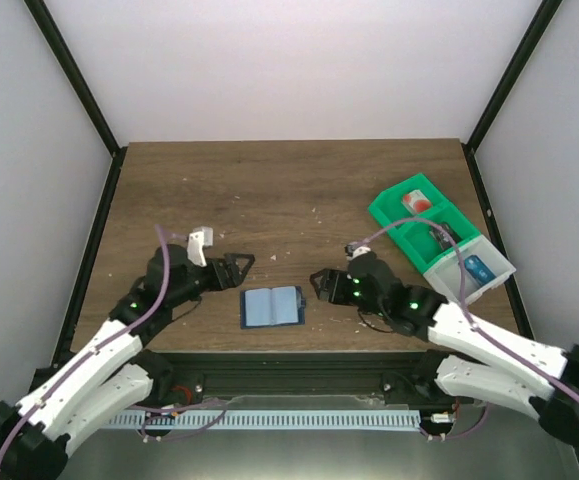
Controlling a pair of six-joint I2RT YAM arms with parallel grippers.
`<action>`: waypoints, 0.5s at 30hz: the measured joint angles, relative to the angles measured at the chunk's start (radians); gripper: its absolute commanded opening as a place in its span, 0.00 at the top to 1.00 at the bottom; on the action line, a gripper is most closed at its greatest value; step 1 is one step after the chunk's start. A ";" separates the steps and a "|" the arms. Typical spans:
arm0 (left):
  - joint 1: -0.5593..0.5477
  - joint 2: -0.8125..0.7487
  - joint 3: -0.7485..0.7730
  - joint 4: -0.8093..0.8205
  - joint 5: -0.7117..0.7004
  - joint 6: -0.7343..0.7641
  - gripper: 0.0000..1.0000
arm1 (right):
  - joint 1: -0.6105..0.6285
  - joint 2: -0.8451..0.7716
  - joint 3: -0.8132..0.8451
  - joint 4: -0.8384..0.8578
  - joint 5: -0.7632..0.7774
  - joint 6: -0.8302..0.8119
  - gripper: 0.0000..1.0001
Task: Take the credit cards out of the card holder
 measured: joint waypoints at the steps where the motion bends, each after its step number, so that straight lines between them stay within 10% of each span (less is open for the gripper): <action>1: 0.000 -0.025 0.031 -0.023 -0.015 0.010 0.00 | 0.000 -0.045 0.002 -0.019 0.019 0.007 0.01; 15: 0.000 -0.261 0.237 -0.166 -0.092 0.104 0.00 | 0.000 -0.370 0.188 -0.262 0.175 0.005 0.00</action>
